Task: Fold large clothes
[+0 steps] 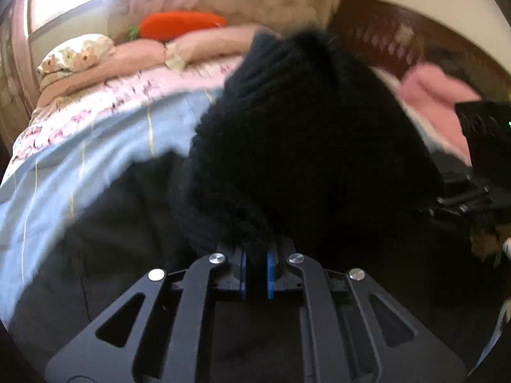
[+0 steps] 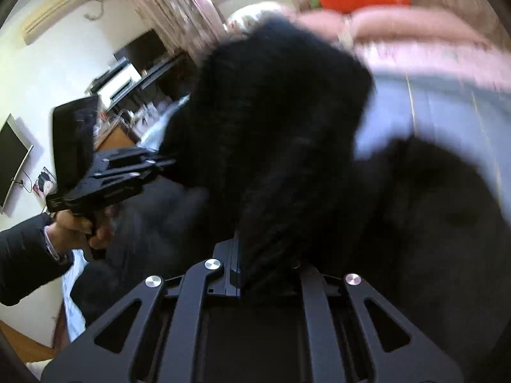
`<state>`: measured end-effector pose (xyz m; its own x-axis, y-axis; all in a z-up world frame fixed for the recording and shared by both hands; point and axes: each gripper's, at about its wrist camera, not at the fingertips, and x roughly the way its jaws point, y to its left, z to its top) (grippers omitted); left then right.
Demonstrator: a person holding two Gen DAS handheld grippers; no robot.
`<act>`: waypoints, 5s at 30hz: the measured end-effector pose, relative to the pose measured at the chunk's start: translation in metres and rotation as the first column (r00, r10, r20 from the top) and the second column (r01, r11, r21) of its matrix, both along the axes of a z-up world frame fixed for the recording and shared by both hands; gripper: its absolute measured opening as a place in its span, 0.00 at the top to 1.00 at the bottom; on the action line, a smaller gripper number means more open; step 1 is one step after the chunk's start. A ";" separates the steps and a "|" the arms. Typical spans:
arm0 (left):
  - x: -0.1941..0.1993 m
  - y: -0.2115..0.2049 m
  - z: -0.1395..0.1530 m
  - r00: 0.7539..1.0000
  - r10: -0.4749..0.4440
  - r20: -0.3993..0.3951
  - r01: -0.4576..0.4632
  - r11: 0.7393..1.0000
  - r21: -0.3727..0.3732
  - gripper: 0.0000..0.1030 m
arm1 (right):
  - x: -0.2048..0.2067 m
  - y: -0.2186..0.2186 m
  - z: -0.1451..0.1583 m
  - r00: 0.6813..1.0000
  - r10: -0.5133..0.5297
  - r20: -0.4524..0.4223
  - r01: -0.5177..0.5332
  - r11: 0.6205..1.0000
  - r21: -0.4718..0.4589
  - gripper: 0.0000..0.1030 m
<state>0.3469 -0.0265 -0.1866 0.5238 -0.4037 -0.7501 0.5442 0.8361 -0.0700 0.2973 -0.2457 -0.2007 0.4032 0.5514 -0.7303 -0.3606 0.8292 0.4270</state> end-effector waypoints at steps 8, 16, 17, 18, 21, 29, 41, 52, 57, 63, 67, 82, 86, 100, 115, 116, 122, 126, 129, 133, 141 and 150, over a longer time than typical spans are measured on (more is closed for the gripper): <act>-0.061 0.014 -0.041 0.995 0.055 -0.088 -0.045 0.992 0.117 0.55 | -0.030 0.005 -0.024 0.976 -0.138 -0.167 0.107 0.978 -0.180 0.47; -0.127 0.052 0.055 0.982 0.138 -0.127 -0.130 0.989 0.072 0.05 | -0.086 -0.006 0.093 0.964 -0.247 -0.097 0.194 0.906 -0.376 0.12; -0.132 0.062 0.082 0.980 0.149 -0.130 -0.149 0.989 0.010 0.02 | -0.088 -0.008 0.117 0.958 -0.279 -0.065 0.240 0.905 -0.352 0.12; -0.133 0.073 0.104 0.978 0.173 -0.121 -0.179 0.983 -0.044 0.02 | -0.095 -0.012 0.129 0.954 -0.299 -0.039 0.269 0.903 -0.334 0.10; -0.117 0.091 0.142 0.941 0.297 -0.159 -0.317 0.941 -0.120 0.02 | -0.069 0.008 0.158 0.922 -0.373 0.102 0.386 0.866 -0.317 0.04; -0.023 0.036 0.063 0.852 0.446 -0.274 -0.476 0.878 -0.050 0.02 | 0.001 0.060 0.091 0.911 -0.394 0.121 0.407 0.818 -0.405 0.04; -0.072 -0.033 -0.079 0.893 0.406 -0.196 -0.385 0.913 0.138 0.02 | -0.054 0.091 -0.056 0.933 -0.358 0.030 0.318 0.785 -0.532 0.01; -0.037 -0.005 -0.015 0.846 0.463 -0.264 -0.480 0.877 0.001 0.02 | -0.017 0.068 0.021 0.900 -0.433 0.049 0.409 0.800 -0.439 0.01; 0.017 -0.009 -0.009 0.839 0.487 -0.242 -0.511 0.858 -0.042 0.02 | 0.031 0.053 0.021 0.895 -0.434 0.107 0.435 0.794 -0.423 0.01; 0.065 -0.029 -0.074 0.813 0.513 -0.274 -0.529 0.848 0.018 0.02 | 0.071 0.042 -0.036 0.884 -0.464 0.051 0.442 0.798 -0.411 0.01; 0.079 -0.041 -0.081 0.815 0.551 -0.178 -0.555 0.831 0.032 0.02 | 0.092 0.044 -0.042 0.874 -0.477 0.099 0.471 0.777 -0.417 0.01; 0.029 -0.012 -0.045 0.800 0.548 -0.244 -0.563 0.826 0.009 0.02 | 0.035 0.020 -0.013 0.846 -0.534 0.009 0.517 0.814 -0.265 0.01; -0.037 -0.004 -0.045 0.802 0.522 -0.290 -0.535 0.844 0.040 0.02 | -0.037 0.034 -0.013 0.888 -0.458 -0.041 0.426 0.852 -0.303 0.01; -0.055 0.000 -0.071 0.805 0.514 -0.296 -0.500 0.857 0.130 0.02 | -0.048 0.066 -0.015 0.867 -0.493 -0.071 0.414 0.793 -0.448 0.01; -0.082 0.243 0.066 0.793 0.487 -0.365 -0.555 0.825 -0.105 0.02 | 0.036 0.254 0.105 0.936 -0.341 0.088 0.348 0.852 -0.392 0.01; -0.079 0.269 0.053 0.739 0.543 -0.399 -0.605 0.795 -0.038 0.02 | 0.035 0.264 0.105 0.945 -0.316 0.082 0.321 0.855 -0.408 0.01; -0.078 0.357 -0.027 0.497 0.724 -0.479 -0.784 0.611 0.110 0.02 | 0.044 0.313 0.043 0.982 -0.185 -0.029 0.131 0.790 -0.599 0.01; -0.090 0.391 -0.065 0.345 0.750 -0.564 -0.891 0.451 0.054 0.02 | 0.038 0.328 0.025 0.988 -0.139 -0.069 0.076 0.822 -0.565 0.01; -0.099 0.402 -0.086 0.274 0.699 -0.660 -0.947 0.317 -0.057 0.02 | 0.036 0.342 0.012 0.991 -0.090 -0.101 0.013 0.810 -0.586 0.01; -0.114 0.404 -0.087 0.256 0.641 -0.723 -0.966 0.190 -0.174 0.02 | 0.034 0.355 0.011 0.993 -0.034 -0.114 -0.036 0.826 -0.562 0.01; -0.145 0.398 -0.109 0.223 0.563 -0.796 -0.967 0.023 -0.255 0.02 | 0.033 0.355 0.003 0.988 -0.073 -0.138 -0.014 0.839 -0.544 0.01; -0.093 0.411 -0.091 0.213 0.691 -0.691 -0.957 0.007 -0.289 0.02 | 0.025 0.344 -0.008 0.984 -0.083 -0.155 -0.020 0.824 -0.566 0.01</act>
<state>0.2540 0.3843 -0.2781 0.6442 -0.1828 -0.7427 -0.6708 0.3313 -0.6635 0.3225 0.0983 -0.2087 0.2586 0.0119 -0.9659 -0.2969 0.9525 -0.0677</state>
